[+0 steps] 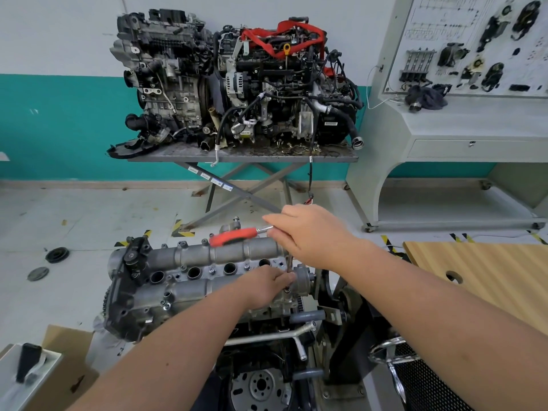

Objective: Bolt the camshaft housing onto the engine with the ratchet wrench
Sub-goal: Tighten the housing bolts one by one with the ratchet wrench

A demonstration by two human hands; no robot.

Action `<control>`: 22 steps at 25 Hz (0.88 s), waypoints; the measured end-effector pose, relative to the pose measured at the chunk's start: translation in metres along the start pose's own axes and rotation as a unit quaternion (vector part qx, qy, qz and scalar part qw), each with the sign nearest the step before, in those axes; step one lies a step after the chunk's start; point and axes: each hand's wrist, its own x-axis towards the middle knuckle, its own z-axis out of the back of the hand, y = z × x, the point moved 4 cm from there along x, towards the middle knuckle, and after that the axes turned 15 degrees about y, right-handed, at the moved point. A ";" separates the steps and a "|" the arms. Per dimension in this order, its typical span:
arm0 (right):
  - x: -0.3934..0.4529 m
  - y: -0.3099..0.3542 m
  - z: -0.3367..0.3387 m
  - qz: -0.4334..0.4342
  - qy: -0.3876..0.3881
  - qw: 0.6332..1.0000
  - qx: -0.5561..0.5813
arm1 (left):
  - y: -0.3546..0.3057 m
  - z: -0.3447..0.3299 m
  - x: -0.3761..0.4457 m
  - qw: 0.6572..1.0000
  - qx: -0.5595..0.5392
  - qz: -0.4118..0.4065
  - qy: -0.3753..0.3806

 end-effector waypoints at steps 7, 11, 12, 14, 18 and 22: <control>0.012 -0.005 -0.014 -0.244 0.060 0.675 0.694 | 0.001 -0.002 -0.001 1.000 -0.011 0.005 0.001; 0.006 0.007 -0.037 -0.178 -0.118 0.398 0.892 | -0.001 -0.002 -0.002 1.000 -0.004 0.001 0.000; 0.005 0.005 -0.042 -0.164 -0.165 0.360 0.904 | -0.001 -0.001 -0.001 1.000 -0.005 -0.002 0.000; 0.000 0.004 -0.048 -0.152 -0.234 0.369 0.887 | -0.001 -0.001 0.000 1.000 -0.006 -0.004 -0.001; -0.015 0.013 -0.049 -0.137 -0.258 0.690 0.663 | 0.004 0.000 0.003 1.000 -0.004 0.004 -0.010; -0.015 0.024 -0.038 -0.040 -0.302 0.932 0.196 | 0.003 -0.003 0.002 0.997 -0.062 -0.022 -0.033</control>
